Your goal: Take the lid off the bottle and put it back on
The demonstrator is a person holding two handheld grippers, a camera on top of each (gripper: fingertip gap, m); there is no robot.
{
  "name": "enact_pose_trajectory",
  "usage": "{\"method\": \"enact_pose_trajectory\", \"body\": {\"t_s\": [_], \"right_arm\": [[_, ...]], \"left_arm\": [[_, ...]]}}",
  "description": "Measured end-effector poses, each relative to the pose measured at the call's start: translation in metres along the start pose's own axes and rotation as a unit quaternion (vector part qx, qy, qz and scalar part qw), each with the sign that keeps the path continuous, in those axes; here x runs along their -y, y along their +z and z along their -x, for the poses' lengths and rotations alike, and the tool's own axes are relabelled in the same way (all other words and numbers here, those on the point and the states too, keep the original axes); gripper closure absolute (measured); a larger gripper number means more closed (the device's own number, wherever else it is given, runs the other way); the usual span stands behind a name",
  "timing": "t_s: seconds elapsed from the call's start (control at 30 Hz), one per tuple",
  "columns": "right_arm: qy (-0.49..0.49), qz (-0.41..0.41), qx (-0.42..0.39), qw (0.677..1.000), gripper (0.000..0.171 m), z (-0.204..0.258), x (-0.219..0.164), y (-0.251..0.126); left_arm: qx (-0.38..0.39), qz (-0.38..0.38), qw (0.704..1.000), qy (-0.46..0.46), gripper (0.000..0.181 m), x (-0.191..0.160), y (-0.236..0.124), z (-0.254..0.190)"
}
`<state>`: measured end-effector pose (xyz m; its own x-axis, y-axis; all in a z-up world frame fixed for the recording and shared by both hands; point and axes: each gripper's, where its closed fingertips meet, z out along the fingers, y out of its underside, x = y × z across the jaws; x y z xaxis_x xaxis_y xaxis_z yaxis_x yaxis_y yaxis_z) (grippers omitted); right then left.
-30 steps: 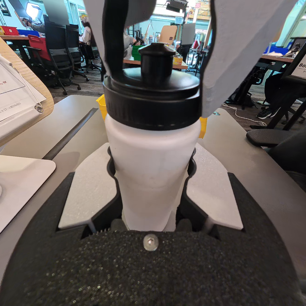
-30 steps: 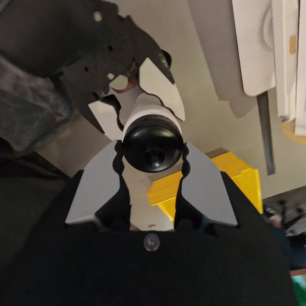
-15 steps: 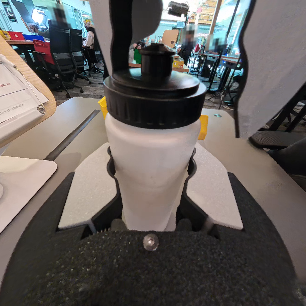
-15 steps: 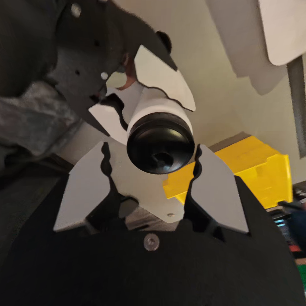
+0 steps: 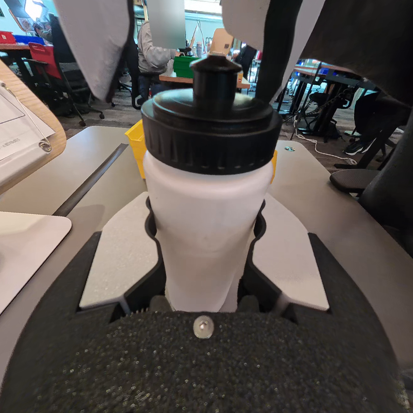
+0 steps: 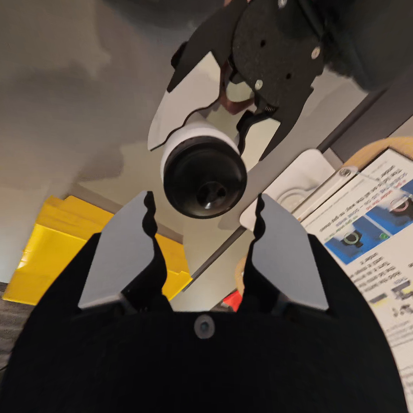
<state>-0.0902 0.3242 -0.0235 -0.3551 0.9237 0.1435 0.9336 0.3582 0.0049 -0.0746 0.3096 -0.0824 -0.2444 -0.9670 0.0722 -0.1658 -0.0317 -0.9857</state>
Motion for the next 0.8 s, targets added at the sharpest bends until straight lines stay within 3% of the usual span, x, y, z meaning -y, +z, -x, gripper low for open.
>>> {"method": "enact_pose_trajectory", "body": {"t_s": [0.13, 0.47, 0.6, 0.8], "right_arm": [[-0.051, -0.062, 0.040, 0.996, 0.098, 0.003, 0.016, -0.005], [-0.157, -0.117, 0.041, 0.980, 0.103, 0.002, 0.016, 0.003], [-0.138, -0.107, 0.041, 0.984, 0.103, 0.002, 0.015, 0.003], [-0.033, -0.076, 0.043, 0.996, 0.104, -0.002, 0.015, 0.004]], "left_arm": [[-0.001, -0.001, 1.000, -0.003, 0.094, 0.000, -0.001, 0.000], [-0.002, 0.001, 1.000, -0.005, 0.094, 0.000, 0.001, 0.001], [-0.001, 0.000, 1.000, -0.006, 0.094, 0.000, 0.002, 0.001], [0.002, 0.002, 1.000, -0.008, 0.094, 0.000, 0.000, 0.002]]}}
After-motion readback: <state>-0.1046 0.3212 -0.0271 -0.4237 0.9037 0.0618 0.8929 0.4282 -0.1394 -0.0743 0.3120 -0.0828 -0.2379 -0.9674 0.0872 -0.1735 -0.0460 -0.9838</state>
